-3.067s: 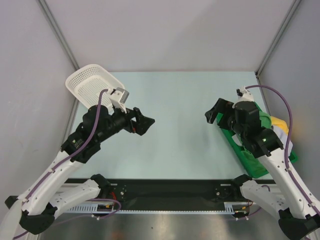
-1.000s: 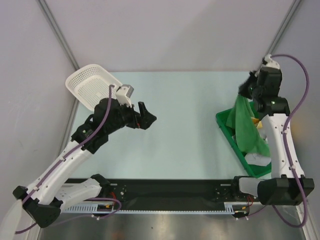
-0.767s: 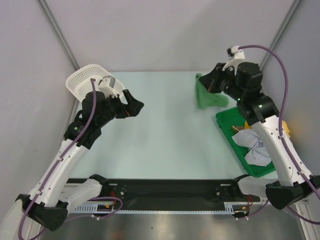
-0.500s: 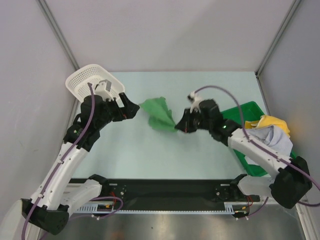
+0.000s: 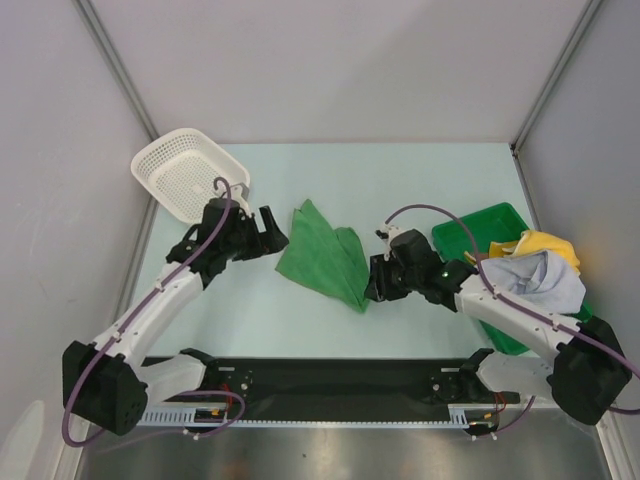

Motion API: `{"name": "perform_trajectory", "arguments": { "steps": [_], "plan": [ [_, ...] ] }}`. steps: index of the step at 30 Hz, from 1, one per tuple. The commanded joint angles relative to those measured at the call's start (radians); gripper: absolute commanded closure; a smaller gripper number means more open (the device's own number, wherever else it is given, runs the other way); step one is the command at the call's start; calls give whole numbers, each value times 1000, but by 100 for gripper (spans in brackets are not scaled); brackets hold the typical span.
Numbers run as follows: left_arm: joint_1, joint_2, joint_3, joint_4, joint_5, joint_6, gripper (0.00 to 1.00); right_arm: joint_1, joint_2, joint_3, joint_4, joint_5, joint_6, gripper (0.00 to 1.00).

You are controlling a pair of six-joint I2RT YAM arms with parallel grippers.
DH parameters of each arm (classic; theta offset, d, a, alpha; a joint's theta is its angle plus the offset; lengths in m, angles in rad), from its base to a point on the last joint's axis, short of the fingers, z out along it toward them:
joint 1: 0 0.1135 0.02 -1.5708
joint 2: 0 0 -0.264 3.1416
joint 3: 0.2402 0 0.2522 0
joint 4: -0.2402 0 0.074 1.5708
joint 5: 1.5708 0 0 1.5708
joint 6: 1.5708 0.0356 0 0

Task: Fold and stack the towels
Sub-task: Move the towel to the center of the board

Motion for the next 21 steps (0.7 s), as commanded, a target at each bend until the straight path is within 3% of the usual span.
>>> {"name": "perform_trajectory", "arguments": {
  "steps": [1,5,9,13,21],
  "plan": [
    [7,12,-84,132,-14,-85,11,-20,-48,48,-8,36,-17,56],
    [7,106,-147,278,-19,-156,18,-156,72,151,112,22,-31,57],
    [7,242,-140,306,-8,-171,25,-227,317,289,264,-14,-86,63],
    [7,310,-127,297,-41,-156,27,-233,617,482,245,-33,-208,66],
    [7,405,-147,323,-55,-157,30,-238,851,659,227,-47,-261,66]
  ]
}}
